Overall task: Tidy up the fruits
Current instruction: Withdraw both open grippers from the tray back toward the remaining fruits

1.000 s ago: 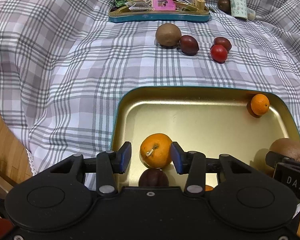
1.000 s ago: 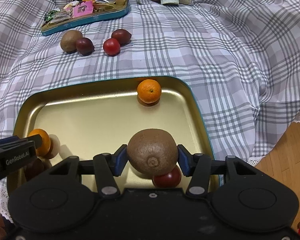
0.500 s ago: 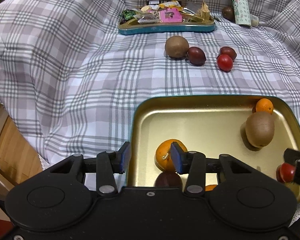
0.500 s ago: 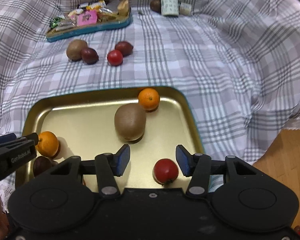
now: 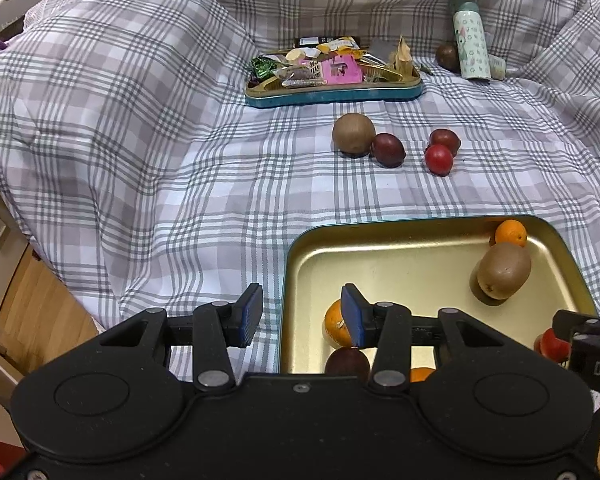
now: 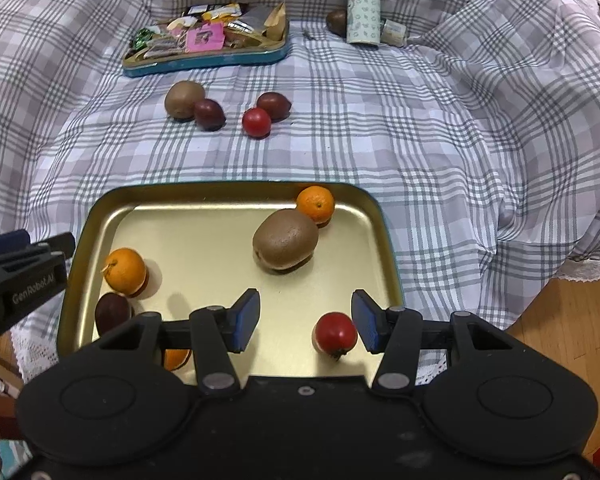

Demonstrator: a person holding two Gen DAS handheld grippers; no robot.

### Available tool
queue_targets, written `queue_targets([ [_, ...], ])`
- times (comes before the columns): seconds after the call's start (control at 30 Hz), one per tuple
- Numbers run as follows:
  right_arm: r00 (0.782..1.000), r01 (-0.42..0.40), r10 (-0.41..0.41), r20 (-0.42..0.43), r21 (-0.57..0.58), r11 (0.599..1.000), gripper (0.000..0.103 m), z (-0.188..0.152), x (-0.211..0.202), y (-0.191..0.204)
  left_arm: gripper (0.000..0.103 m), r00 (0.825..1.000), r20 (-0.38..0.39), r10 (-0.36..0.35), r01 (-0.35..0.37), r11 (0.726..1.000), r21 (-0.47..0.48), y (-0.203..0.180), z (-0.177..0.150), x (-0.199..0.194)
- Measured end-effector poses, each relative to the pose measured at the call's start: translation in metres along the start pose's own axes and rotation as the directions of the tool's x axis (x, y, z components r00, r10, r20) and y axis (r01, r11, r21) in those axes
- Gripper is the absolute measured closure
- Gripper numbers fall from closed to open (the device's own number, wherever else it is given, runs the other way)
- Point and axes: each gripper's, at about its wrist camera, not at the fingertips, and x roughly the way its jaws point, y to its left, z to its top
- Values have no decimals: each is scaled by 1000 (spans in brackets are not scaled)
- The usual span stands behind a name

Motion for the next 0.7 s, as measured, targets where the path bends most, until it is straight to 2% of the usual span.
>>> queue_targets([
  [0.33,999,-8,9,-46,20,1000,50,1,2,-7,51,1000,-23,9,-9,1000,4,1,-3,0],
  [0.7,1000,13,-12,-2,14,1000,50,16,-9,-7,51,999,-30,23,-23,1000,-10,6,-1,2],
])
